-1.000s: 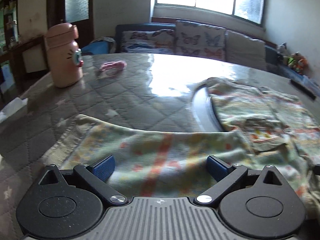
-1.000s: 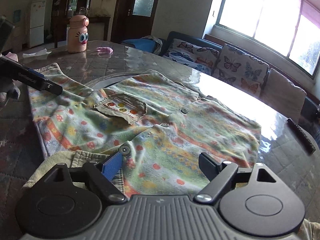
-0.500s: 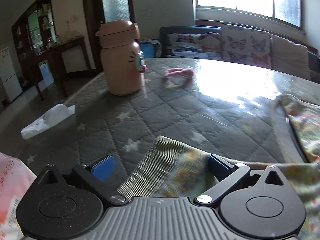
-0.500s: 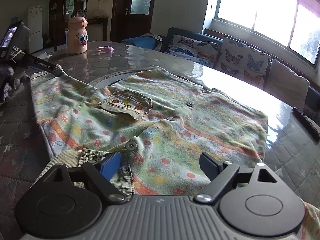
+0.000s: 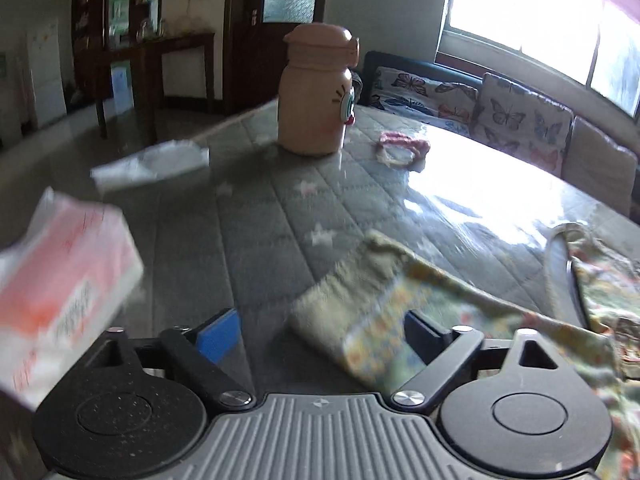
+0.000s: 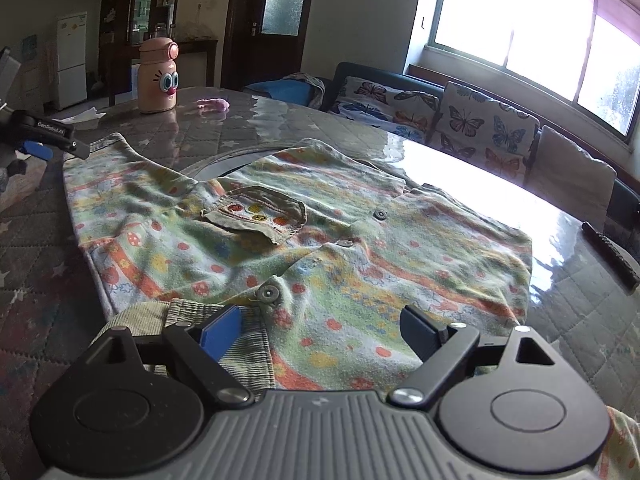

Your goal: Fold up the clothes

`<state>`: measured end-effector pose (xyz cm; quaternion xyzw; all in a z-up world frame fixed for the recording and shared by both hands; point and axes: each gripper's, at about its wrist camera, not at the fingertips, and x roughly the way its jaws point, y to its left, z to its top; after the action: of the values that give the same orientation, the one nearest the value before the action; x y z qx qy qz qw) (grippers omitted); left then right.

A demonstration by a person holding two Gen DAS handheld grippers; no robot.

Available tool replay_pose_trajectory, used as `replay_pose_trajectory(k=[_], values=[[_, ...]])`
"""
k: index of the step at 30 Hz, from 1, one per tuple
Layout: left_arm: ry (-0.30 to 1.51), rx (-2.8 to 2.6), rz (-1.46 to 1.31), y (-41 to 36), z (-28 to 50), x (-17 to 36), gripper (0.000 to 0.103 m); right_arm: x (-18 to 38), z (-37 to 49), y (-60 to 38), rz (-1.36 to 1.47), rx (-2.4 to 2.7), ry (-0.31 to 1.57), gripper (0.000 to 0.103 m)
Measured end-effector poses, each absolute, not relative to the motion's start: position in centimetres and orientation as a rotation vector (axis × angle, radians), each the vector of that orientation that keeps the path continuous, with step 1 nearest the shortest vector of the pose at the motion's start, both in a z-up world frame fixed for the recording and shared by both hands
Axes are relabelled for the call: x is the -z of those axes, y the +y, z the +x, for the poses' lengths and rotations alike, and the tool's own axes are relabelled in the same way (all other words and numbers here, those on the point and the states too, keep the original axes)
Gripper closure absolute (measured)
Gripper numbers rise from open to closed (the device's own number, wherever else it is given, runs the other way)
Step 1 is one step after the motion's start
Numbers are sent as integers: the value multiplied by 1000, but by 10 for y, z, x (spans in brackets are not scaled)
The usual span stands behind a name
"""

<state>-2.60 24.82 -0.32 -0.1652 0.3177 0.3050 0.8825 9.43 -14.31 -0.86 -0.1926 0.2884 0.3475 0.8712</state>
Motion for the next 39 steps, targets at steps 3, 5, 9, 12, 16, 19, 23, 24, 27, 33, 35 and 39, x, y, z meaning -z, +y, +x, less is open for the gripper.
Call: replay_pose_trajectory(k=[3,5,9,12,16,19,23,24,27,33,35,39], values=[[657,-632,-336,245,-27,3,21,8,93,-143,-404,-726,598,14],[655,-639,-329,246,-25,3,29,8,91,-143,-404,-725,595,14],[651,-652,-319,246,-26,2,43,7,89,-144,-406,-724,589,14],[641,-641,-330,245,-29,2,62,7,88,-143,-405,-726,587,14],[626,-623,-348,243,-34,2,64,7,87,-142,-403,-730,587,14],[623,-618,-354,242,-30,2,64,8,86,-141,-401,-733,586,14],[612,-627,-379,244,-28,2,85,8,85,-141,-396,-738,588,14],[608,-628,-394,246,-28,2,88,8,84,-141,-396,-738,590,14],[592,-617,-435,248,-26,-2,97,6,81,-141,-394,-745,582,14],[465,-545,-399,227,-19,-43,98,5,77,-135,-390,-755,558,14],[423,-507,-383,216,-16,-61,98,8,75,-133,-399,-763,557,14],[341,-395,-360,187,-9,-98,98,10,73,-131,-410,-772,554,14]])
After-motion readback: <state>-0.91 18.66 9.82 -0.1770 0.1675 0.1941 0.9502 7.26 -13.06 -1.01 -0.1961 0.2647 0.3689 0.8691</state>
